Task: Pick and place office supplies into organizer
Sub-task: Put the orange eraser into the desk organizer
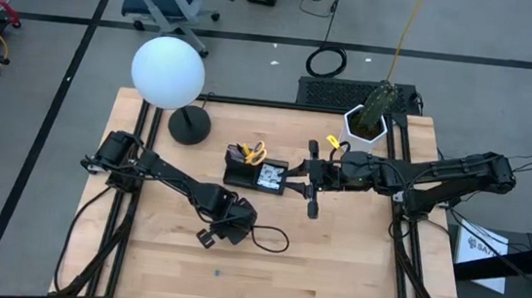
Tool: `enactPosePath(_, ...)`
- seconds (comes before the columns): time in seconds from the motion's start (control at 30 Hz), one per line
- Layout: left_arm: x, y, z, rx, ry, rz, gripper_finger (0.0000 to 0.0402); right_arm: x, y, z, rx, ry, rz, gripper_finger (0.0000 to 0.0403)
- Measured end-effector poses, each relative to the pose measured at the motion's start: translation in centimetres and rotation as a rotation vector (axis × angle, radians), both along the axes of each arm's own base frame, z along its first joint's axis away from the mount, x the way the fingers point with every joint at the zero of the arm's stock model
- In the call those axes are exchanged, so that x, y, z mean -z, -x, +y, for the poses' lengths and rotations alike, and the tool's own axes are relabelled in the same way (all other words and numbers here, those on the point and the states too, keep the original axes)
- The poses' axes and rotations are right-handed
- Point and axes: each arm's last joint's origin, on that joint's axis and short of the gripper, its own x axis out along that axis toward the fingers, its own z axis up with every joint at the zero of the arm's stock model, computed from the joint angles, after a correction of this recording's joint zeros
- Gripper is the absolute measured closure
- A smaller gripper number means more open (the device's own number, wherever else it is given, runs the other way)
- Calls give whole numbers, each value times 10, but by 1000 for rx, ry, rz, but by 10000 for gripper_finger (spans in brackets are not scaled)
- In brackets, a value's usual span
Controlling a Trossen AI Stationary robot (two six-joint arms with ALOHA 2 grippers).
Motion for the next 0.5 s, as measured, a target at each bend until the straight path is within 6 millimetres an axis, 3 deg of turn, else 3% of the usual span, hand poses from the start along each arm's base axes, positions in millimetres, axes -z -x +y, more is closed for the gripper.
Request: enactPosePath(0.5,-23,-13,-1,7,-94,-17,334,0,0,0,0,0,-1,328)
